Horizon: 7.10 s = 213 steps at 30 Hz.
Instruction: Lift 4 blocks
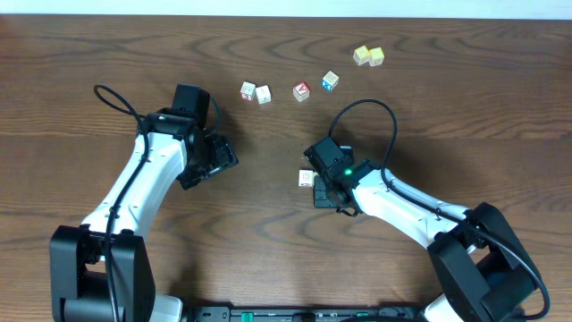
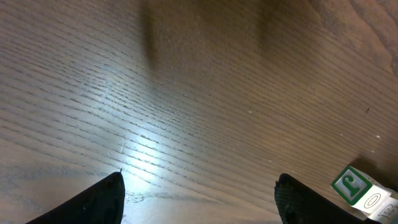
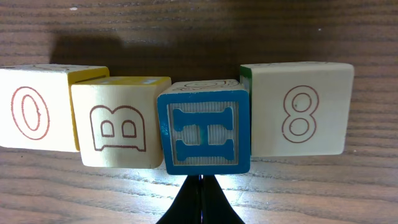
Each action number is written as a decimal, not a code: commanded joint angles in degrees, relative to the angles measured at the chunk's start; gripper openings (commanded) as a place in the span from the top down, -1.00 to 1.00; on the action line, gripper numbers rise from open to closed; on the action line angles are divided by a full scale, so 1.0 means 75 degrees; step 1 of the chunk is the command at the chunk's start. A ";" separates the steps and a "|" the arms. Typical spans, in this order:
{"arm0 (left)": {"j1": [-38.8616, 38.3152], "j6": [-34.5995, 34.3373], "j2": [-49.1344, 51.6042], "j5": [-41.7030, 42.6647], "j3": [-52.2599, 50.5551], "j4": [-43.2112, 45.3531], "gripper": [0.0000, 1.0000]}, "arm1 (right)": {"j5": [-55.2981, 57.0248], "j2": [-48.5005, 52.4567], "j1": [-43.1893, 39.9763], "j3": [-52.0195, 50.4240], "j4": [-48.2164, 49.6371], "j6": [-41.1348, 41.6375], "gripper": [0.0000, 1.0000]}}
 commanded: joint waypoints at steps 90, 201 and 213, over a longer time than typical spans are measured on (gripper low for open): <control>0.0015 -0.0038 -0.0012 -0.0096 -0.0017 0.0000 -0.55 | -0.3255 0.0417 -0.3366 0.0507 -0.0414 -0.2092 0.98; 0.0015 -0.0038 -0.0012 -0.0096 -0.0017 -0.0003 -0.56 | -0.2387 -0.1810 -0.5036 0.0580 -0.1533 -0.2087 -0.99; 0.0015 -0.0122 -0.0012 0.0149 -0.0017 0.0423 -0.56 | -0.2532 -0.1810 -0.5024 0.0580 -0.1253 -0.2081 -0.99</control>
